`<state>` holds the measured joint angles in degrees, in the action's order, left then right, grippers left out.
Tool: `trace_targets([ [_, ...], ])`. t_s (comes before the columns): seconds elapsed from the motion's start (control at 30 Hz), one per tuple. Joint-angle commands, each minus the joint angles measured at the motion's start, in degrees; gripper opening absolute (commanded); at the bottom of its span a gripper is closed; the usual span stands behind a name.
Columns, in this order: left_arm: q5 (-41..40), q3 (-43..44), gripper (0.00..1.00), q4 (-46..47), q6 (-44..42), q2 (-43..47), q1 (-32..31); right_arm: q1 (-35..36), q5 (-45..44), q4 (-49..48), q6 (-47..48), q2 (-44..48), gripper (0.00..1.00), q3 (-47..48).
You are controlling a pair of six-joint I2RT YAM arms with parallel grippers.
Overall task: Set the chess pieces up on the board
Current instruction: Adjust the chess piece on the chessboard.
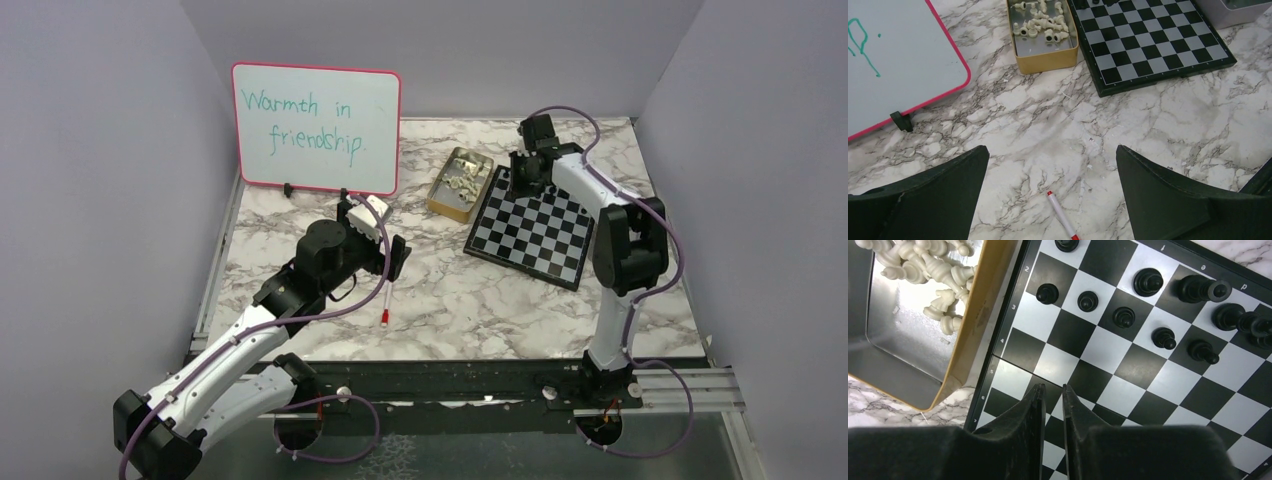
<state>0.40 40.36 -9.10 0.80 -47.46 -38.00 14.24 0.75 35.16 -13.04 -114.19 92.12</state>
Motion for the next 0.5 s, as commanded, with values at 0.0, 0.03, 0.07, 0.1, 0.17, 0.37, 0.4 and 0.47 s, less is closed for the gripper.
trace_targets([
  [0.0,1.88,-0.43,0.99,1.28,0.02,0.69,-0.32,1.97,-2.14,-5.32,-2.32,-0.6,0.23,-0.31],
  [0.03,2.03,-0.33,0.99,1.28,0.07,0.75,-0.34,2.43,-3.81,-5.54,-2.4,-1.06,0.23,-0.09],
  [0.07,1.94,-0.32,0.99,1.24,0.04,0.72,-0.34,2.69,-4.46,-5.98,-2.46,-1.46,0.23,-0.02],
  [0.1,1.63,-0.41,0.99,1.13,-0.05,0.83,-0.32,2.8,-4.68,-6.55,-2.56,-1.78,0.23,-0.01],
  [0.17,1.28,-0.52,0.99,1.02,-0.18,1.14,-0.37,2.9,-4.55,-7.95,-2.81,-2.31,0.23,-0.17],
  [0.37,1.28,-0.4,0.99,1.06,-0.2,0.64,-0.33,3.06,-5.45,-8.53,-3.23,-5.13,0.22,1.59],
  [0.4,1.27,-0.41,0.99,1.02,-0.19,0.71,-0.36,3.03,-5.61,-8.77,-3.27,-5.54,0.22,1.85],
  [0.47,1.14,-0.49,0.99,1.02,-0.27,0.89,-0.4,3.03,-5.71,-8.88,-3.35,-6.49,0.22,2.62],
])
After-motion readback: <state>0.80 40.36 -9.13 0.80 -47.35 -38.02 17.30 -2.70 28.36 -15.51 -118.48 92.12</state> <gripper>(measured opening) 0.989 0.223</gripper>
